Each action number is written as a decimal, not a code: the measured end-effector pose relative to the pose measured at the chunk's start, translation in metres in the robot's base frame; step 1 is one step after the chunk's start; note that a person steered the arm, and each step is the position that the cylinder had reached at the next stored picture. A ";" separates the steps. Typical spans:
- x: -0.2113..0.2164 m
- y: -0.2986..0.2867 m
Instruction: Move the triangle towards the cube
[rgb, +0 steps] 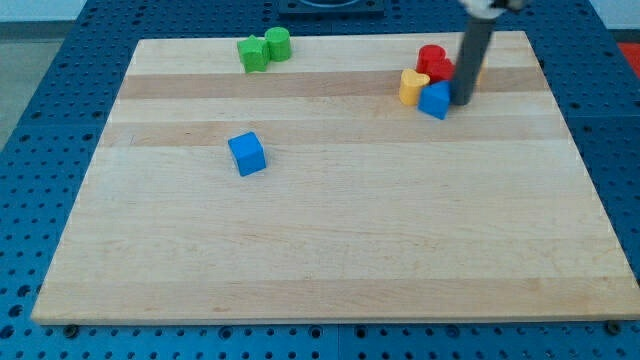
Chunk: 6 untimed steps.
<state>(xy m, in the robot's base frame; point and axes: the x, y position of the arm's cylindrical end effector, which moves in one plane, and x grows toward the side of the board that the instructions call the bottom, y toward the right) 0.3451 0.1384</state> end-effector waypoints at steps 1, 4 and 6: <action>0.036 -0.071; 0.002 -0.069; 0.071 -0.139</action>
